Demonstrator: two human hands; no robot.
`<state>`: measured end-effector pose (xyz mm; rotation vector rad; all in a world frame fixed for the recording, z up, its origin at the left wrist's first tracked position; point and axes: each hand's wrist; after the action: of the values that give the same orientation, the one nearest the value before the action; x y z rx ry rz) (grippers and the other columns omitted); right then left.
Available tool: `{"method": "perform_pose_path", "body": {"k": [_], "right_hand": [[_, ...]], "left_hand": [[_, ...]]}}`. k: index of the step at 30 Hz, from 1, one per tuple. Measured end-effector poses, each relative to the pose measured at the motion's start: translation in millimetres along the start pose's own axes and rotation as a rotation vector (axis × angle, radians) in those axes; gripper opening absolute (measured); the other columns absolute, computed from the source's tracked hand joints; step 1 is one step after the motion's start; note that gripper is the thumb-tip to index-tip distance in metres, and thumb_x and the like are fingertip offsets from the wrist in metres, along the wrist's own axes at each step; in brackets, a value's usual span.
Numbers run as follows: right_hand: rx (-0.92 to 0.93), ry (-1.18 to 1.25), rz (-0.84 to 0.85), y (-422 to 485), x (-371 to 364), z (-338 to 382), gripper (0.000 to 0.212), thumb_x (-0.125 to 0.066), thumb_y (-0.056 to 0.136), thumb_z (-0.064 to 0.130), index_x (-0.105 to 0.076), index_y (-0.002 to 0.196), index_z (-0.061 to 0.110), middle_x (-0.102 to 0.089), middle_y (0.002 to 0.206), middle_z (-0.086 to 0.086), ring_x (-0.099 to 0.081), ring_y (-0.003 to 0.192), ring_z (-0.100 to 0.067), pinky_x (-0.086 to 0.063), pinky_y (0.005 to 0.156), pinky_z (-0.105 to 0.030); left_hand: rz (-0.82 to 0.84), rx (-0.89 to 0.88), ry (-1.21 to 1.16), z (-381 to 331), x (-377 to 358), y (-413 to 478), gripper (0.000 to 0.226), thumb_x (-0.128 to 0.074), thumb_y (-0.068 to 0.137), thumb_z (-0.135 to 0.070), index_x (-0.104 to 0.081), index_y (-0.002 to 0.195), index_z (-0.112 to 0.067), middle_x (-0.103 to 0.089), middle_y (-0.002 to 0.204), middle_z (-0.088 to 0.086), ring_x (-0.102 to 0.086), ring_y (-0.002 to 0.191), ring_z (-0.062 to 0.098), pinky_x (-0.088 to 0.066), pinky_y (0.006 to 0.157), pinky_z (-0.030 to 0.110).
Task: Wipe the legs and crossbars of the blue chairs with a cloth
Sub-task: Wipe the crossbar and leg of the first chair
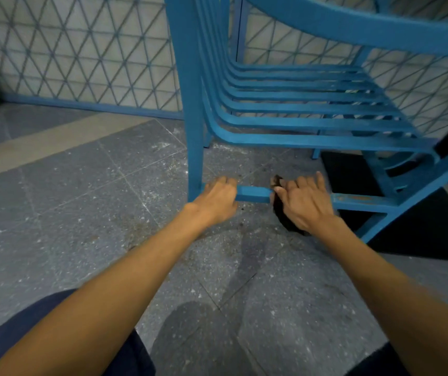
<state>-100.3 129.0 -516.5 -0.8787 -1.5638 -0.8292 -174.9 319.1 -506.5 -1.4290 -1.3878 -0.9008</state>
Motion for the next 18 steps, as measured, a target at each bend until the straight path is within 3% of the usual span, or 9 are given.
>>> {"method": "perform_pose_path", "body": {"k": [3, 7, 11, 15, 18], "right_hand": [[0.070, 0.033, -0.037, 10, -4, 40, 0.046, -0.024, 0.100, 0.041, -0.056, 0.122, 0.016, -0.061, 0.119, -0.014, -0.052, 0.111, -0.033, -0.025, 0.106, -0.049], [0.194, 0.194, -0.126, 13, -11, 81, 0.039, -0.031, 0.101, 0.034, -0.055, 0.120, 0.010, -0.060, 0.118, -0.015, -0.051, 0.111, -0.034, -0.020, 0.101, -0.043], [0.313, 0.205, -0.146, -1, -6, 44, 0.053, -0.021, 0.095, 0.043, -0.054, 0.121, 0.012, -0.060, 0.115, -0.010, -0.053, 0.109, -0.030, -0.029, 0.101, -0.041], [0.175, 0.206, -0.107, -8, -7, -34, 0.047, -0.024, 0.097, 0.044, -0.058, 0.112, 0.017, -0.062, 0.107, -0.007, -0.055, 0.104, -0.029, -0.033, 0.096, -0.040], [0.061, 0.235, -0.013, -2, -7, -49, 0.043, -0.030, 0.101, 0.041, -0.059, 0.116, 0.013, -0.062, 0.115, -0.011, -0.053, 0.111, -0.031, -0.032, 0.099, -0.040]], "left_hand": [[-0.044, -0.033, 0.117, 9, -18, 4, 0.055, -0.052, 0.091, -0.017, -0.031, 0.139, -0.002, -0.042, 0.136, 0.019, -0.036, 0.129, 0.035, -0.029, 0.108, 0.045], [-0.138, -0.062, 0.181, 21, -22, 12, 0.026, -0.048, 0.094, -0.014, -0.050, 0.115, 0.000, -0.056, 0.117, 0.019, -0.053, 0.110, 0.035, -0.035, 0.095, 0.041], [-0.171, -0.107, 0.112, 25, -22, 17, 0.030, -0.055, 0.093, -0.017, -0.051, 0.117, 0.000, -0.056, 0.117, 0.018, -0.053, 0.108, 0.035, -0.036, 0.094, 0.039], [-0.179, -0.129, 0.063, 25, -25, 14, 0.033, -0.052, 0.095, -0.023, -0.048, 0.122, -0.005, -0.053, 0.119, 0.013, -0.048, 0.109, 0.030, -0.033, 0.098, 0.037], [-0.163, -0.123, 0.061, 25, -25, 17, 0.033, -0.051, 0.095, -0.022, -0.047, 0.124, -0.005, -0.052, 0.121, 0.013, -0.047, 0.110, 0.030, -0.033, 0.099, 0.038]]}}
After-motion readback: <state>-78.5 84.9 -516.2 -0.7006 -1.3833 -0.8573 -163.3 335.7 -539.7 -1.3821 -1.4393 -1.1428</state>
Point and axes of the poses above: each hand's wrist, its own y-axis towards the middle knuckle, its own x-axis out of the back of the hand, z = x × y
